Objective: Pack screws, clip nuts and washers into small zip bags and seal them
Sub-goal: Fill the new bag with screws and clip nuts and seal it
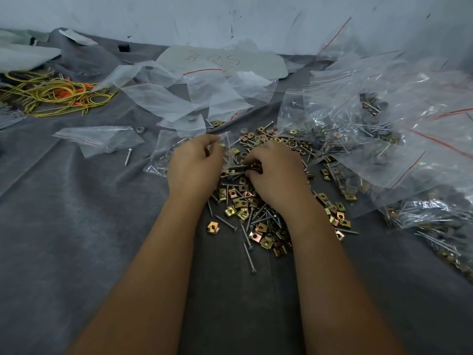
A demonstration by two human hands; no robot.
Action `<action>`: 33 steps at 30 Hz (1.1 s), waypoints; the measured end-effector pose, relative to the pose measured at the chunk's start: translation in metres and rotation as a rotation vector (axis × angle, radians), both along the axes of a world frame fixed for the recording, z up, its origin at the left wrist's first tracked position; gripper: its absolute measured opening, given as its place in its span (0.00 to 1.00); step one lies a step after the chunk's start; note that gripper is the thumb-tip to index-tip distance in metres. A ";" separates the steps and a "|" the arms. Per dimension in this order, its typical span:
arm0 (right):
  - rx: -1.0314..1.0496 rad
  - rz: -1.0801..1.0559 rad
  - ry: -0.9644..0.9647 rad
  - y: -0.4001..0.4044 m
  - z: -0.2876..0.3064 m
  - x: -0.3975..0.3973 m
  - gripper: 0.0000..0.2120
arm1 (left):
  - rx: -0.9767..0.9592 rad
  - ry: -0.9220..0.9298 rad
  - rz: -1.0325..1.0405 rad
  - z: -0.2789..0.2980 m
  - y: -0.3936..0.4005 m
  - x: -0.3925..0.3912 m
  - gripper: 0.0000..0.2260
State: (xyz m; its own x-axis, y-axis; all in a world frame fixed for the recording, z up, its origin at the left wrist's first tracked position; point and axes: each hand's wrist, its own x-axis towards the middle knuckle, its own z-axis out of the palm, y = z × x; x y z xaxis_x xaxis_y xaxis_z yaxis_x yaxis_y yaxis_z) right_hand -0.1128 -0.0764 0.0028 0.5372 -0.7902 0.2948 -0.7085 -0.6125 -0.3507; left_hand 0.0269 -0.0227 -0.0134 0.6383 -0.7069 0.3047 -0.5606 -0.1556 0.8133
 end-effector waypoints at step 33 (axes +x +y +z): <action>0.005 0.065 -0.365 0.006 0.000 0.010 0.14 | -0.196 -0.182 0.019 0.003 -0.002 -0.006 0.13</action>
